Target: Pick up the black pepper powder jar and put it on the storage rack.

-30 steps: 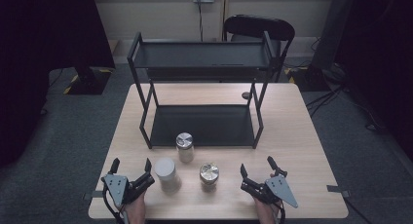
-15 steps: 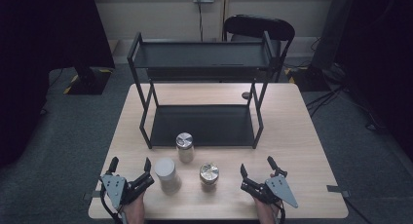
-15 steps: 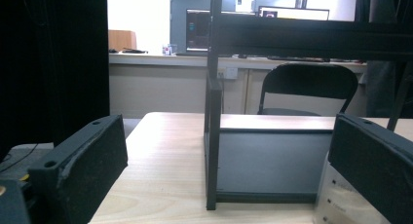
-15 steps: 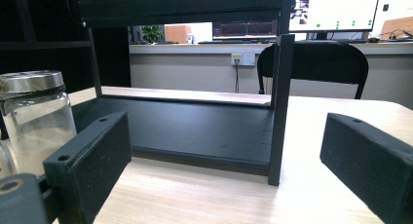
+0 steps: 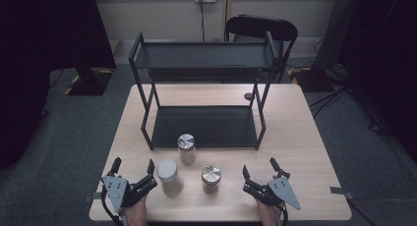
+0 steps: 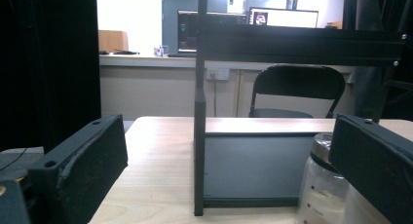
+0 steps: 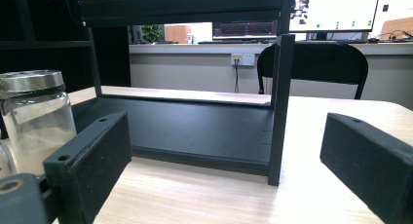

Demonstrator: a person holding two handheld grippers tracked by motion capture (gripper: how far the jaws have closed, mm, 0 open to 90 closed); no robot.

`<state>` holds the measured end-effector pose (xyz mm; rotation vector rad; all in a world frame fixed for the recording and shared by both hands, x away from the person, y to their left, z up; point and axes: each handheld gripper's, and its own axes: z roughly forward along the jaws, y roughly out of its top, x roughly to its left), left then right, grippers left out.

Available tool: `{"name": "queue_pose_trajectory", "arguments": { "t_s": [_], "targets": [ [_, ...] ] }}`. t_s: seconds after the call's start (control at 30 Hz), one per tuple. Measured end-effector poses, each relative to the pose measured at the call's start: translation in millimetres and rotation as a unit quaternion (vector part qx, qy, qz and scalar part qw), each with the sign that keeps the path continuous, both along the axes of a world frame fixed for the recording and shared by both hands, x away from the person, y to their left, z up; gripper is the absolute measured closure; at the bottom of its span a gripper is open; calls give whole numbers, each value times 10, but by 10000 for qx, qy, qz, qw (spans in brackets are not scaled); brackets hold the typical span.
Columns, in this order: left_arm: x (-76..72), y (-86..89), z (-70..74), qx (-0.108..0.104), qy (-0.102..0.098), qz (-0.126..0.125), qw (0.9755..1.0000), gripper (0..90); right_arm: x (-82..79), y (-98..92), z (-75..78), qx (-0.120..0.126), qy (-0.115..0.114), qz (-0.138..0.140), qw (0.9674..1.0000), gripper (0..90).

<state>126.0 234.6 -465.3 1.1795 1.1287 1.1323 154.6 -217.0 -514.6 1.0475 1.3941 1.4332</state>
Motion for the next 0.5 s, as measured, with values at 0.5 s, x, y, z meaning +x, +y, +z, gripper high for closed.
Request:
{"name": "queue_pose_trajectory", "arguments": {
  "t_s": [0.5],
  "targets": [
    [-27, -33, 122, 49, 16, -225, 9997, 0, 0, -1, 0, 7, 0, 1, 10000, 33]
  ]
}}
